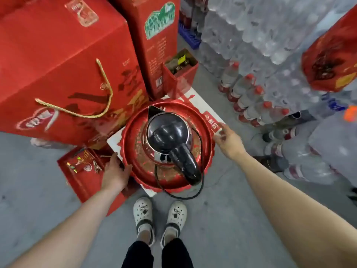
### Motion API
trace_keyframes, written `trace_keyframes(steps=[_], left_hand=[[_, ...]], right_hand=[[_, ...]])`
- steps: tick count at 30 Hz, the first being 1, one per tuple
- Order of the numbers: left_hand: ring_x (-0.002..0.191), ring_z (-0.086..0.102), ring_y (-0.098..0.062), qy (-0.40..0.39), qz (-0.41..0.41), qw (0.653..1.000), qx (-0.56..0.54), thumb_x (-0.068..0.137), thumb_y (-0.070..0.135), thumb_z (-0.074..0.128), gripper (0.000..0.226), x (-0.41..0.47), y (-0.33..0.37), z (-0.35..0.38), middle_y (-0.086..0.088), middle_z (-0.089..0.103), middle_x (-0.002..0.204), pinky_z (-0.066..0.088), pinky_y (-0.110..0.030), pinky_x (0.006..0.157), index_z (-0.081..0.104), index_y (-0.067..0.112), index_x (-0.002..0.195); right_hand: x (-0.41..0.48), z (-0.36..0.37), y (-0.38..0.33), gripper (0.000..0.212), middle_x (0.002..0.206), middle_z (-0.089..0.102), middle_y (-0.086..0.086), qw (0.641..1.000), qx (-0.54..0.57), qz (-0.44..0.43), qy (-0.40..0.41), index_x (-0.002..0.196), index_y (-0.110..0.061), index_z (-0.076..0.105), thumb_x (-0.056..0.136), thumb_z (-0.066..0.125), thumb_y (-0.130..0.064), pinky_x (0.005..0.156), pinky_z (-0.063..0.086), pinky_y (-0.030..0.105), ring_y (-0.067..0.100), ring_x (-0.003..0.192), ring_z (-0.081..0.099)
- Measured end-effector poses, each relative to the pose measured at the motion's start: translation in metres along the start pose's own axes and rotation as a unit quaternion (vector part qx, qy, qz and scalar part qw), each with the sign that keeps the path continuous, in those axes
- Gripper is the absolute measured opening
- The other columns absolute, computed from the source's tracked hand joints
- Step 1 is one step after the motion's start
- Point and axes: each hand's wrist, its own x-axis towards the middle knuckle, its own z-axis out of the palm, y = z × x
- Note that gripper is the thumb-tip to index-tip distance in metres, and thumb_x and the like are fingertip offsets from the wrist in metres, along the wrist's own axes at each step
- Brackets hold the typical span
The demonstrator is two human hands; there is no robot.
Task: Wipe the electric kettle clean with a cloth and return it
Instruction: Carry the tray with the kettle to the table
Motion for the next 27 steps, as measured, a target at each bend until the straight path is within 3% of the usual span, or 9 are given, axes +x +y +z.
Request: trace_keyframes(steps=[4,9,15,17,21,23,27], left_hand=[[0.086,0.070,-0.045,0.000,-0.037,0.999,-0.027,0.086,0.034,0.065,0.077,-0.009,0.022,0.001,-0.013,0.055,0.142,0.054,-0.052,0.089,0.022,0.034,0.149],[0.112,0.063,-0.038,0.033,-0.015,0.997,-0.063,0.087,0.004,0.066,0.078,-0.012,0.029,0.003,-0.013,0.063,0.132,0.048,-0.045,0.098,0.029,0.028,0.152],[0.117,0.062,-0.028,0.017,-0.023,0.994,-0.108,0.084,-0.005,0.066,0.083,-0.012,0.027,-0.006,-0.010,0.065,0.129,0.047,-0.047,0.104,0.032,0.032,0.149],[0.113,0.064,-0.029,0.011,-0.031,0.993,-0.114,0.084,-0.006,0.065,0.083,-0.018,0.031,-0.012,-0.011,0.066,0.125,0.048,-0.049,0.102,0.032,0.035,0.148],[0.104,0.067,-0.037,-0.019,-0.009,0.991,-0.130,0.082,-0.008,0.066,0.084,-0.041,0.038,-0.029,-0.015,0.067,0.117,0.051,-0.058,0.095,0.034,0.038,0.145],[0.100,0.067,-0.035,-0.035,0.006,0.992,-0.120,0.083,-0.007,0.065,0.081,-0.054,0.045,-0.038,-0.012,0.068,0.109,0.052,-0.055,0.094,0.035,0.035,0.146],[0.078,0.069,-0.028,-0.077,0.062,0.989,-0.107,0.085,-0.006,0.064,0.077,-0.087,0.064,-0.056,-0.003,0.068,0.085,0.057,-0.051,0.083,0.037,0.033,0.146]], right_hand=[[0.036,0.008,-0.008,0.062,0.135,0.060,0.016,1.000,-0.016,0.013,-0.019,0.151,-0.022,0.040,0.095,0.063,-0.032,0.105,0.046,0.046,0.035,0.122,0.059],[0.050,0.020,-0.021,0.059,0.145,0.056,0.011,0.998,-0.021,0.008,-0.054,0.151,-0.021,0.041,0.096,0.061,-0.016,0.112,0.039,0.037,0.031,0.132,0.053],[0.037,0.022,-0.011,0.063,0.145,0.055,0.007,0.995,0.036,0.055,-0.070,0.151,-0.027,0.037,0.096,0.058,-0.006,0.107,0.049,0.046,0.030,0.125,0.059],[0.023,0.018,-0.007,0.059,0.138,0.056,0.003,0.993,0.060,0.072,-0.077,0.150,-0.028,0.036,0.099,0.056,-0.007,0.097,0.055,0.041,0.026,0.114,0.064],[-0.018,0.000,-0.003,0.047,0.104,0.069,0.006,0.986,0.116,0.104,-0.055,0.140,-0.029,0.043,0.100,0.054,-0.008,0.064,0.057,0.025,0.022,0.085,0.072],[-0.045,-0.010,0.000,0.045,0.097,0.071,0.007,0.984,0.133,0.113,-0.035,0.139,-0.027,0.045,0.099,0.055,-0.008,0.064,0.059,0.026,0.022,0.081,0.074],[-0.108,-0.030,0.011,0.043,0.091,0.072,0.012,0.975,0.166,0.145,0.015,0.134,-0.027,0.052,0.096,0.060,-0.009,0.077,0.063,0.040,0.029,0.083,0.074]])
